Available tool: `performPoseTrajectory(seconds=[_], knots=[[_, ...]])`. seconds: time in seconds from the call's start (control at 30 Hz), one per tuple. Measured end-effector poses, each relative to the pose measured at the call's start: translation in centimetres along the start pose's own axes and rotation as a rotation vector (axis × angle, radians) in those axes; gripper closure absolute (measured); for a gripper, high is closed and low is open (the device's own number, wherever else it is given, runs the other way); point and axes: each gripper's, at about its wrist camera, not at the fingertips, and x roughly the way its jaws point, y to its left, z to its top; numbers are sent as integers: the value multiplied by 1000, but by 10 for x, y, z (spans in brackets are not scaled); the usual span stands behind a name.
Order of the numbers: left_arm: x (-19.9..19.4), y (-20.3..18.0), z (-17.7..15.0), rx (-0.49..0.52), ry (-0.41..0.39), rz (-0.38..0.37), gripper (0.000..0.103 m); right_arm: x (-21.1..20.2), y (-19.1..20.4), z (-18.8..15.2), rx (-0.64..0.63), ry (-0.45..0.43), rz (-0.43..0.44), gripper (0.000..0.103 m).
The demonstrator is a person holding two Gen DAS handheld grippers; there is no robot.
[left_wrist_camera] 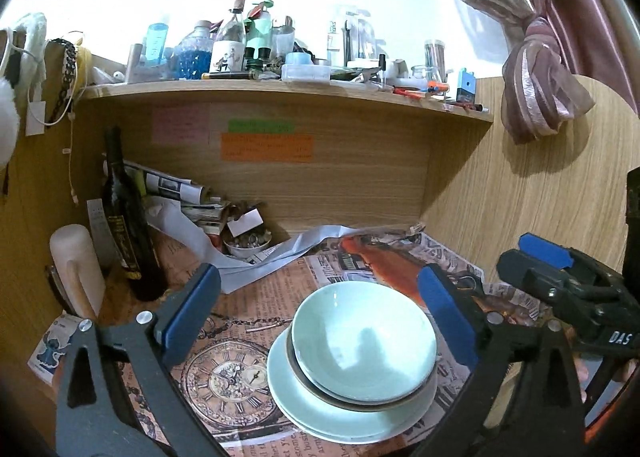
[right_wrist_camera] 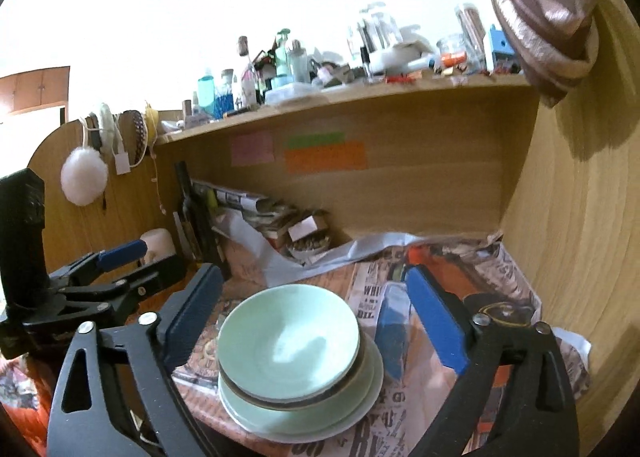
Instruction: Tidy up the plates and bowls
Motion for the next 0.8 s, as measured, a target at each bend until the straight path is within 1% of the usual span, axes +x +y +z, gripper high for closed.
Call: performPoseTrajectory(seconds=[0.03,0.07,0.2,0.8], knots=[[-1,0,-1,2,-2,1,2,-3,0,0,-3,-11,-4,1],[-1,-1,-2,2,-7,6,1,-5,1,0,-6,-23,-8,0],[-4,0,-4,-1,-21,11,1,-9,3,0,-8,-43,-12,0],[-7,-5,-7,8,-37,20,1,-5,4,-1,9,-34,4,0]])
